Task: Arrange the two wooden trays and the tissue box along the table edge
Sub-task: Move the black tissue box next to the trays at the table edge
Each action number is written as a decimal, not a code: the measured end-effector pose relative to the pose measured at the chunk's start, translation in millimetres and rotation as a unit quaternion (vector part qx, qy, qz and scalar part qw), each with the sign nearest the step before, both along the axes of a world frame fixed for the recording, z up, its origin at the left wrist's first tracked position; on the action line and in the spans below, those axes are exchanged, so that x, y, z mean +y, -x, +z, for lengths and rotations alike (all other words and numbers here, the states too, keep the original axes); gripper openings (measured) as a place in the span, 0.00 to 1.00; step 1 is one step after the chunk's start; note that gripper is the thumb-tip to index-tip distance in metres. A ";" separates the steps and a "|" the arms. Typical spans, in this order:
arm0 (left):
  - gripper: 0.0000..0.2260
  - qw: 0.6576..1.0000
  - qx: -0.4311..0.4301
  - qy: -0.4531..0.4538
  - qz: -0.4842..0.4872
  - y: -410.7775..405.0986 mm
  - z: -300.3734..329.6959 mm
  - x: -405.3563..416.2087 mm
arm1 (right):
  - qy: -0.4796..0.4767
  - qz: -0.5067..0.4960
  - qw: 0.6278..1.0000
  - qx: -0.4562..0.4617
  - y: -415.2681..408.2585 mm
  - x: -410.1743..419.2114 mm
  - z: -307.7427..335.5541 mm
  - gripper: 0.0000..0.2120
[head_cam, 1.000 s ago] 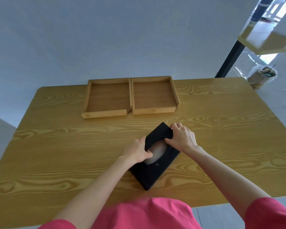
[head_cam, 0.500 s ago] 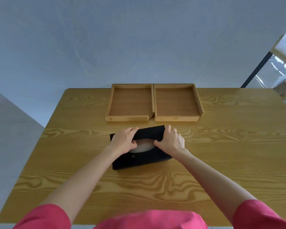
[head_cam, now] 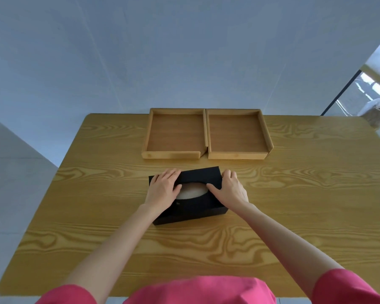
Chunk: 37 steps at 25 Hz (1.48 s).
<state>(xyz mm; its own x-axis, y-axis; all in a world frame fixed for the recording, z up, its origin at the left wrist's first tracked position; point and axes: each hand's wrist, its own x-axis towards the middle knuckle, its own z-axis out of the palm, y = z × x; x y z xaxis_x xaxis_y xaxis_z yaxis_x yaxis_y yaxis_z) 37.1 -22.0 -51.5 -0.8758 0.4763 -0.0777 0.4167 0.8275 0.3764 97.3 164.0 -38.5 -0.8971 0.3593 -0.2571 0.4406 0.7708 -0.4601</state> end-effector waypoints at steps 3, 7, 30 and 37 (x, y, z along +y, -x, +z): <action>0.30 0.999 -0.030 -0.013 0.041 -11.8 -1.7 -13.7 | 0.098 0.040 0.994 0.009 -19.9 16.0 -8.1 0.28; 0.41 0.990 -0.079 -0.036 0.110 -37.0 -11.3 -42.4 | 0.192 0.080 0.978 -0.001 -44.7 17.0 -22.8 0.39; 0.28 0.870 -0.289 -0.307 0.254 -36.2 0.3 -65.2 | 0.368 -0.034 0.929 -0.030 -32.2 -2.3 -6.6 0.35; 0.24 0.867 -0.253 -0.345 0.254 10.5 23.6 -101.6 | 0.384 -0.033 0.922 -0.020 17.9 -37.9 9.0 0.28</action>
